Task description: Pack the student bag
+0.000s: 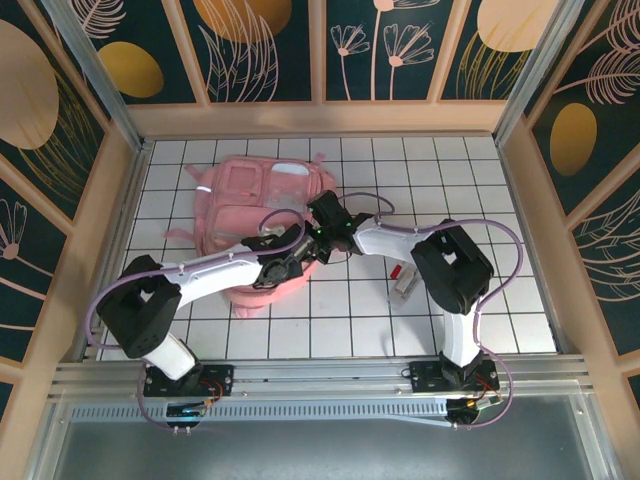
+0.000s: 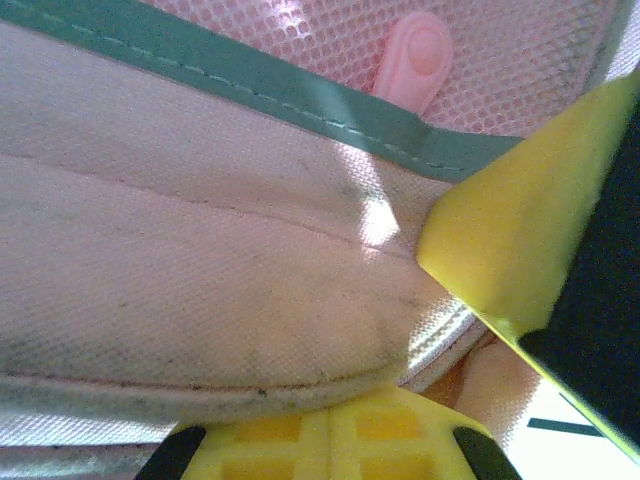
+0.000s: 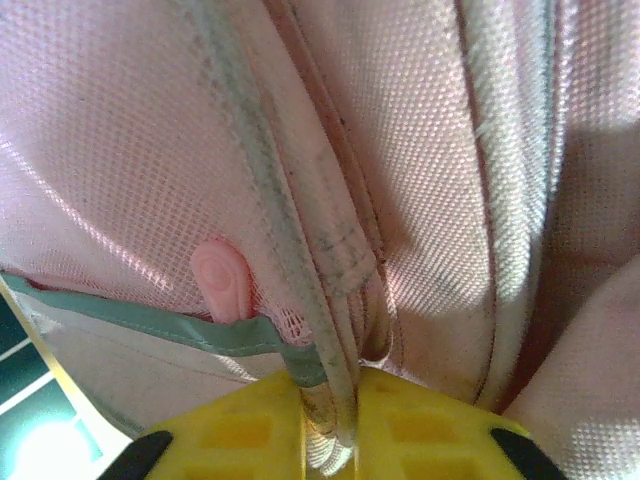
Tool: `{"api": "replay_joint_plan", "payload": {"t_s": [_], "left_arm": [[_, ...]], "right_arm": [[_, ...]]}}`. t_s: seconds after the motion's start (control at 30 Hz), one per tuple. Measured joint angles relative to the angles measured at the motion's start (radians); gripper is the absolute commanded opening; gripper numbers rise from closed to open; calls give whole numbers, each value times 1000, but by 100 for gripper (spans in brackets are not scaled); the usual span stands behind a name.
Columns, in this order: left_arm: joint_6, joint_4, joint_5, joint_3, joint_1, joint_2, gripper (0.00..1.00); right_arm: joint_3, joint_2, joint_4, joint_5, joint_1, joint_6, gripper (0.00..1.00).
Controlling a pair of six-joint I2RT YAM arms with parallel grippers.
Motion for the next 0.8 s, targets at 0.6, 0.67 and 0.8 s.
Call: {"api": "replay_joint_plan", "payload": {"t_s": [0.6, 0.67, 0.8], "left_arm": [[167, 122, 4, -104, 1, -249, 32], [167, 142, 13, -106, 2, -248, 32], [162, 172, 34, -106, 2, -229, 35]], "right_arm": [[-14, -31, 0, -53, -64, -57, 42], [-14, -31, -3, -52, -77, -71, 44], [-14, -31, -19, -52, -110, -117, 44]]}}
